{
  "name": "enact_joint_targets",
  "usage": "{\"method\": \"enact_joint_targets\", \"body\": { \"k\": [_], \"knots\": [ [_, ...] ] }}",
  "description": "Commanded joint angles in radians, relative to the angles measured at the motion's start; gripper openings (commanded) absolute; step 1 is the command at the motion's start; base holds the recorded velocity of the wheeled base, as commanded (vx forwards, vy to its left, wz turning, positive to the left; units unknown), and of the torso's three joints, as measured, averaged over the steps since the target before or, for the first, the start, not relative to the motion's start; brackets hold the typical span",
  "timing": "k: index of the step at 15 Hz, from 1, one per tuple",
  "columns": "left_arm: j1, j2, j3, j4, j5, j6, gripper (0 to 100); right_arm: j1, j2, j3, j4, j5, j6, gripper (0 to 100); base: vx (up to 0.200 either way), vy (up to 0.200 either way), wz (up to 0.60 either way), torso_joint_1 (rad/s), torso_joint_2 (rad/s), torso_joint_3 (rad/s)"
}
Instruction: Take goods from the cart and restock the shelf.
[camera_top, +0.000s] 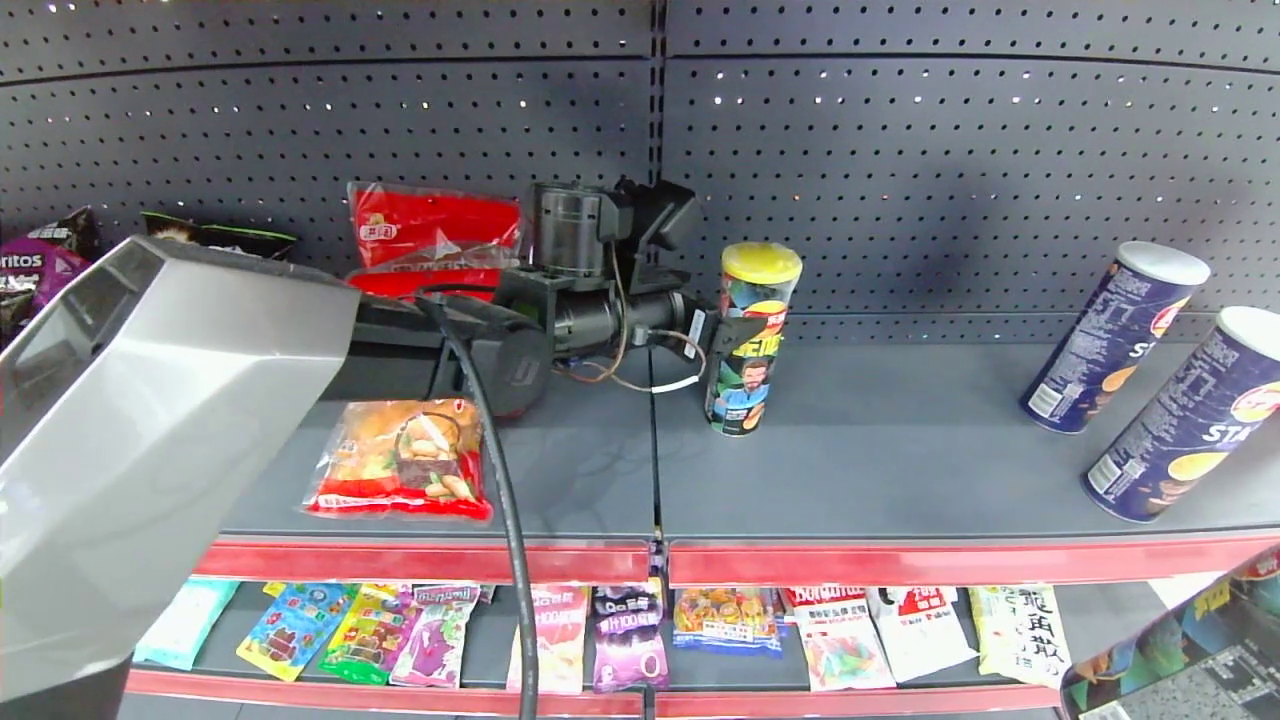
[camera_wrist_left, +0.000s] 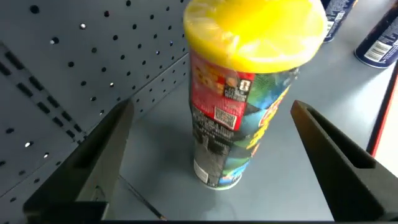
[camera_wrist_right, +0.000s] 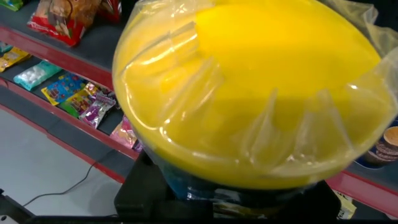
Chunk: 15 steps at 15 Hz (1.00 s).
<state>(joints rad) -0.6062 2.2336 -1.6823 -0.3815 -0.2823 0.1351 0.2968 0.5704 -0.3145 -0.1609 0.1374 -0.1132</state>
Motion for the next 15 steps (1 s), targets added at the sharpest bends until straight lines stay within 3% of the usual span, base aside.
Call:
{"method": "enact_joint_targets", "body": {
  "k": [1, 5, 12, 15],
  "knots": [
    [-0.001, 0.034, -0.04, 0.001, -0.001, 0.0, 100, 0.001, 0.002, 0.0, 0.0, 0.001, 0.0, 0, 0.0, 0.0, 0.0, 0.0, 0.0, 0.0],
    [-0.004, 0.064, -0.091, 0.015, -0.006, 0.001, 100, 0.001, 0.002, 0.002, 0.001, 0.001, 0.0, 0, 0.0, 0.0, 0.0, 0.0, 0.0, 0.0],
    [-0.023, 0.07, -0.097, 0.026, -0.024, 0.003, 100, 0.001, 0.011, 0.003, 0.001, 0.001, 0.0, 0, 0.0, 0.0, 0.0, 0.0, 0.0, 0.0],
    [-0.023, 0.109, -0.155, 0.033, -0.024, 0.001, 100, 0.001, 0.011, 0.005, 0.001, 0.001, 0.0, 0, 0.0, 0.0, 0.0, 0.0, 0.0, 0.0]
  ]
}}
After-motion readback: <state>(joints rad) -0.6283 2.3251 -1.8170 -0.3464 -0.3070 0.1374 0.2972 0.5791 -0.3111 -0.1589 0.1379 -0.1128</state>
